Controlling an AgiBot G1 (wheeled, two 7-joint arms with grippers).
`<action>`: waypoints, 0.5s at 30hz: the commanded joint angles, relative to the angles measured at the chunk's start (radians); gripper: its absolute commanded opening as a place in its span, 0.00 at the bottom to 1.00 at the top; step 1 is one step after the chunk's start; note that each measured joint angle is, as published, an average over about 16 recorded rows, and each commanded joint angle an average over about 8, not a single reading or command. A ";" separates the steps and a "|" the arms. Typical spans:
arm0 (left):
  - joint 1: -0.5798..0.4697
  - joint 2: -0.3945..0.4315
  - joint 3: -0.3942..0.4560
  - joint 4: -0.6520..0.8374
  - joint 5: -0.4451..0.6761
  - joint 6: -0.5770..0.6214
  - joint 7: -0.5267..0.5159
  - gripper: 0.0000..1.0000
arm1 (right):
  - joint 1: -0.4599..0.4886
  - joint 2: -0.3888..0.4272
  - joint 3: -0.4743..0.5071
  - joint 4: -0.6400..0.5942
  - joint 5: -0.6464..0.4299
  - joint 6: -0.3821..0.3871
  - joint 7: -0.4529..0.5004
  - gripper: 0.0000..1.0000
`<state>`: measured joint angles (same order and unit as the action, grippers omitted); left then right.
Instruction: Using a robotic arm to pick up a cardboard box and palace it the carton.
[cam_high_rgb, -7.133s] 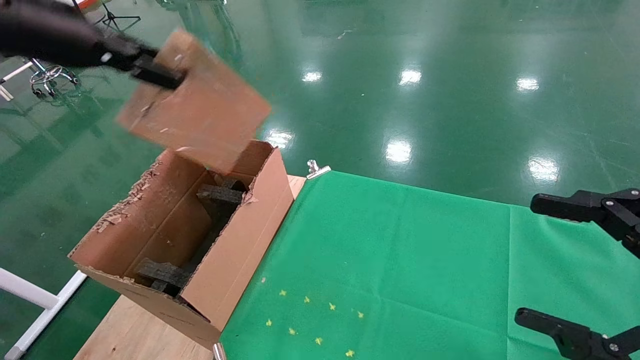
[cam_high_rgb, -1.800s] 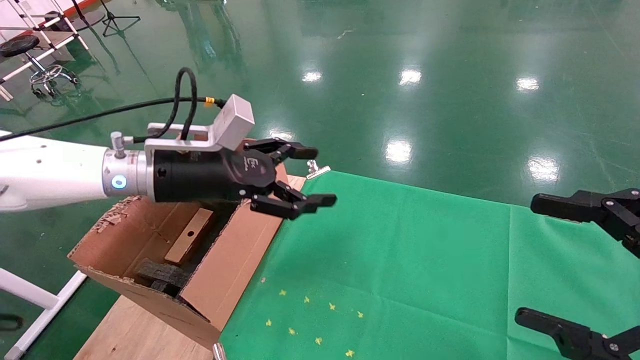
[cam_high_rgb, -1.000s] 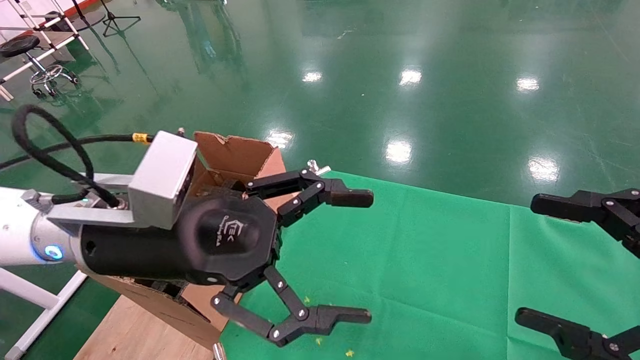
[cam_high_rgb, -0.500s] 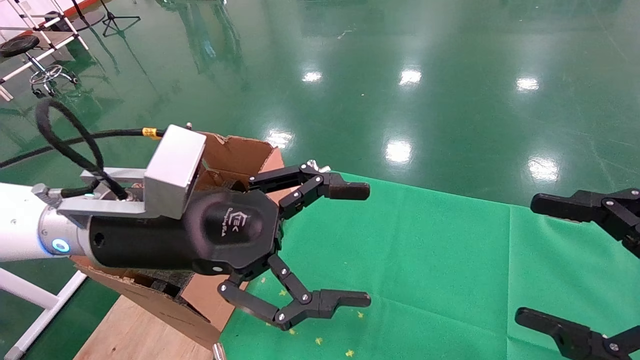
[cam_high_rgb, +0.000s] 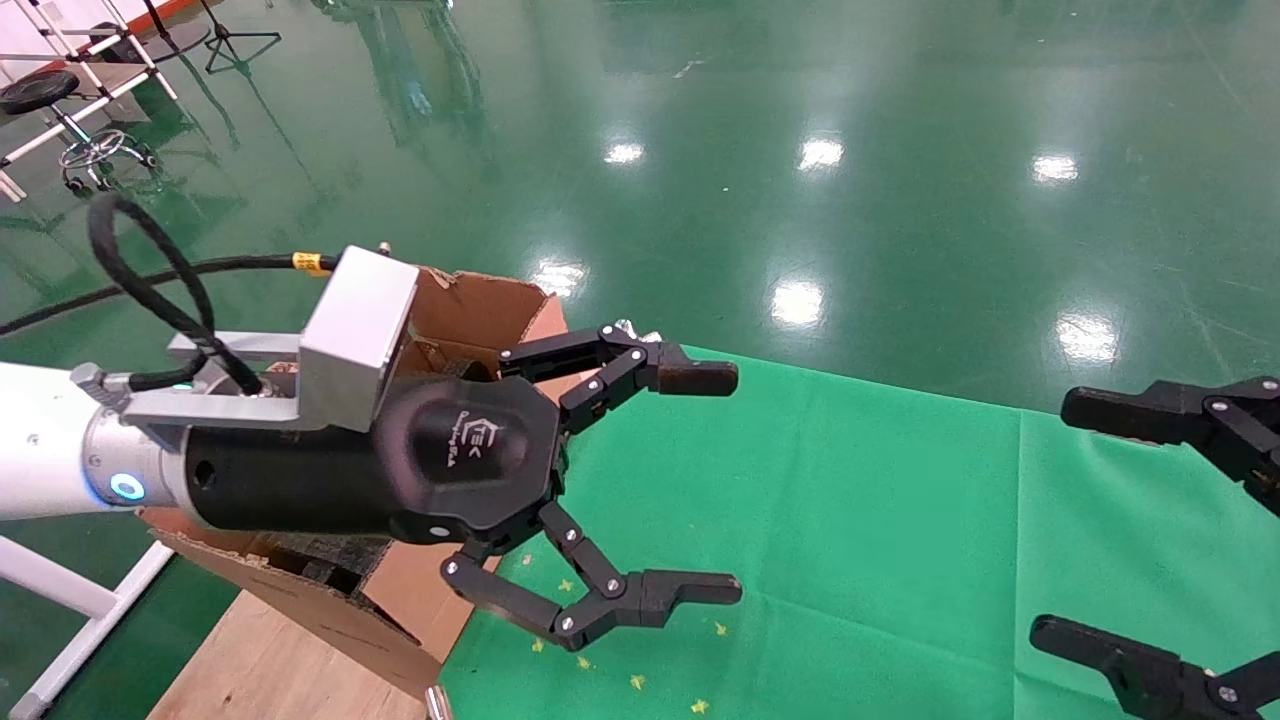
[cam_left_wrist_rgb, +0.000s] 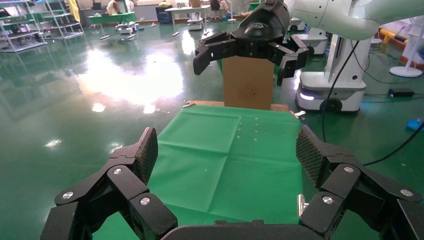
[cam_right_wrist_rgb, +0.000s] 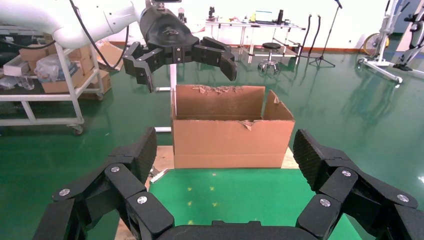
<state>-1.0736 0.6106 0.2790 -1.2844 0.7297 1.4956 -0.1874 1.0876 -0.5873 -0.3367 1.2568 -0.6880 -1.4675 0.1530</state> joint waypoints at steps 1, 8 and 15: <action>-0.001 0.000 0.001 0.001 0.001 0.000 0.000 1.00 | 0.000 0.000 0.000 0.000 0.000 0.000 0.000 1.00; -0.002 0.001 0.002 0.002 0.002 -0.001 -0.001 1.00 | 0.000 0.000 0.000 0.000 0.000 0.000 0.000 1.00; -0.003 0.001 0.002 0.003 0.003 -0.001 -0.001 1.00 | 0.000 0.000 0.000 0.000 0.000 0.000 0.000 1.00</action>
<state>-1.0763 0.6114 0.2814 -1.2815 0.7324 1.4944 -0.1883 1.0876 -0.5873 -0.3367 1.2569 -0.6880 -1.4675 0.1530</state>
